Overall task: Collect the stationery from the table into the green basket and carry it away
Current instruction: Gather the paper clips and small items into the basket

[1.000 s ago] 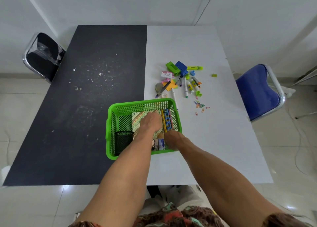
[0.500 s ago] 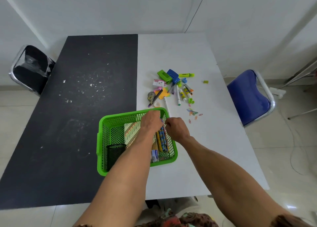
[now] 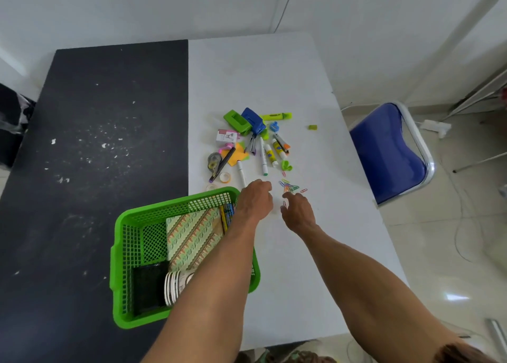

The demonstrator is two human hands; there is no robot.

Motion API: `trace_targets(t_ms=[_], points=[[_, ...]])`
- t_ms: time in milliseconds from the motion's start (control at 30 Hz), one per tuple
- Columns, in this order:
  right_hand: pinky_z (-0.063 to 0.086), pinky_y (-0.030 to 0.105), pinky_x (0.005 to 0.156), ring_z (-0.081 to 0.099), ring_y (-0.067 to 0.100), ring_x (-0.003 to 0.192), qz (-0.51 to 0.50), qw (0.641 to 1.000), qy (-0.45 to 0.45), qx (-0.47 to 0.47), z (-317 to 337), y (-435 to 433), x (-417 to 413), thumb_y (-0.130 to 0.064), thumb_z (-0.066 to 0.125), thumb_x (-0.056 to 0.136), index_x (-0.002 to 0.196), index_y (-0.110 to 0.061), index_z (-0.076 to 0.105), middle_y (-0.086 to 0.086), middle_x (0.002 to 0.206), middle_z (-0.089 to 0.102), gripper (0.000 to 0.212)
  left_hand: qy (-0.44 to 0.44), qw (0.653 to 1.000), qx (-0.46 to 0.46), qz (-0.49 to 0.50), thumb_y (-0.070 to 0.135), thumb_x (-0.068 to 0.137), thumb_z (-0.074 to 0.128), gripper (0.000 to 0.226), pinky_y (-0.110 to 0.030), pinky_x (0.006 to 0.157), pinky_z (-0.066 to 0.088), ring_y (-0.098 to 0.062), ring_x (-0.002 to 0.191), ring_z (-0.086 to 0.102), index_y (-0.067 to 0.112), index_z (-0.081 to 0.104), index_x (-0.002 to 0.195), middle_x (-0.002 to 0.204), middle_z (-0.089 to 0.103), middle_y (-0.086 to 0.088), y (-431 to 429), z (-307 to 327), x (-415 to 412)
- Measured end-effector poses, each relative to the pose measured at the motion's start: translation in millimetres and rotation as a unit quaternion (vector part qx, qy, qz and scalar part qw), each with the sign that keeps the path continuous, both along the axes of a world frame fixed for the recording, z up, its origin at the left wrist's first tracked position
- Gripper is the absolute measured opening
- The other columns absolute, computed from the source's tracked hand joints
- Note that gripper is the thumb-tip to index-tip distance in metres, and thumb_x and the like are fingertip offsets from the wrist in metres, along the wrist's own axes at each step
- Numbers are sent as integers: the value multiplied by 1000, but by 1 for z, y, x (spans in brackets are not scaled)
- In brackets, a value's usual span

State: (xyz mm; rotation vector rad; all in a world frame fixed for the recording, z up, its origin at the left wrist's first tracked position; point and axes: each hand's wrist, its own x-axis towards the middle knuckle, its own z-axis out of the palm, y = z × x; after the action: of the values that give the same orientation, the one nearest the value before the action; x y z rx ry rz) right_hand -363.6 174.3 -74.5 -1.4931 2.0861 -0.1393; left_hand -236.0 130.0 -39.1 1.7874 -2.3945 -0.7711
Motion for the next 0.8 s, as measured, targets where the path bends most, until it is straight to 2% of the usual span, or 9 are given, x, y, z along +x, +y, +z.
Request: trace_targets(t_ms=[67,167,300,533,800], points=[[43,34,96,52,29,118,-5,1000,4,5,-6,-7,-5,-22,52,97,129,-14,56,14,129,55,33,-3,1000,9,1,16,95,48,30,-39,90,46,-29,114,54,11,60,122,119,59,-10,-3,-6,-5],[47,33,86,58,31,108,11,1000,13,11,-12,-16,-10,-18,55,94,115,-10,65,15,118,62,24,-12,1000,22,9,16,95,48,29,-38,89,46,-29,114,54,10,61,121,119,59,-10,-10,-15,-7],[48,32,78,61,32,98,29,999,30,24,-19,-20,-12,-11,53,93,108,-6,65,15,110,64,20,-25,999,36,18,17,96,47,31,-38,89,44,-29,115,54,11,60,124,122,58,-10,-17,-19,-8],[46,33,77,59,34,96,55,995,74,25,-18,-23,-6,0,44,89,106,-6,61,18,105,62,25,-34,998,46,28,17,96,48,32,-38,91,46,-28,115,54,12,59,125,122,59,-9,-18,-23,-6],[49,32,81,60,31,97,32,998,48,33,-9,-16,0,-3,48,86,109,-8,65,14,110,63,29,-12,999,29,33,16,97,47,31,-37,87,46,-27,113,55,12,59,125,121,59,-9,-12,-11,3]])
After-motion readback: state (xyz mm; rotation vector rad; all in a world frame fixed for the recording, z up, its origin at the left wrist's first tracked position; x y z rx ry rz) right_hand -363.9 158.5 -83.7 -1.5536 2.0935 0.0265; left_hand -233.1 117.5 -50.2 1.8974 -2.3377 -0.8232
